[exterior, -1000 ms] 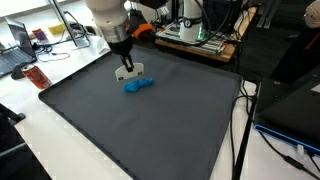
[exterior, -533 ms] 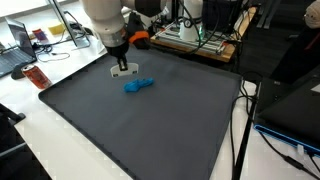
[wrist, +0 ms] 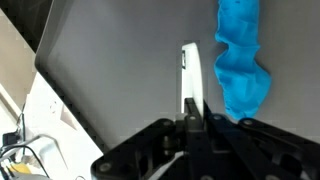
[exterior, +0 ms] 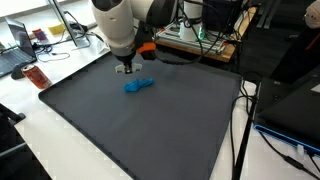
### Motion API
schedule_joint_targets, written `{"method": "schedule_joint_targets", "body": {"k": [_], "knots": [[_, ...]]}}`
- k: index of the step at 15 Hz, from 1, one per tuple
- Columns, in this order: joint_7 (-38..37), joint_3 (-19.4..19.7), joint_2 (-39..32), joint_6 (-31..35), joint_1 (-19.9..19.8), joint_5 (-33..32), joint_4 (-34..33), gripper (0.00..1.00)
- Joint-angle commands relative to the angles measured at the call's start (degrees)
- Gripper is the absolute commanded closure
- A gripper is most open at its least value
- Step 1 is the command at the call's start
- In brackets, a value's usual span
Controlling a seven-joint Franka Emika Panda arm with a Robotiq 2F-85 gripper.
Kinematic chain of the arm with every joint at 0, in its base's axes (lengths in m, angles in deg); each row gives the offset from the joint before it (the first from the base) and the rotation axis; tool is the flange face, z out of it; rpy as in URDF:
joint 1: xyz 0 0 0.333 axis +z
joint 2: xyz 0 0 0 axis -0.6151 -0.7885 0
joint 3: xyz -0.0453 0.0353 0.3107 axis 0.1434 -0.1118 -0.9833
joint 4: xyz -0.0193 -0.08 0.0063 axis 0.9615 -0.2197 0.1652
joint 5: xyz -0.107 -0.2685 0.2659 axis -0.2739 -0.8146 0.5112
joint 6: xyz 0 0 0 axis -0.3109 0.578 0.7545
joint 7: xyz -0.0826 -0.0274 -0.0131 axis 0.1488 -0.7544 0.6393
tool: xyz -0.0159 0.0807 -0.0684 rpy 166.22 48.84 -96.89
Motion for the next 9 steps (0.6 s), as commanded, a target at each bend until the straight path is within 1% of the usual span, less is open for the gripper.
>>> {"method": "schedule_joint_targets", "body": {"k": [1,4,9], "knots": [[-6.75,0.30,-1.85,-1.94,1.85,-3.35,-1.43,0.99],[-12.26,0.48,-3.03,-2.99,2.90,-5.22,-1.71,0.99],[-21.38,0.55,-4.42,-6.75,4.27,-9.23,-1.91,0.99]]}}
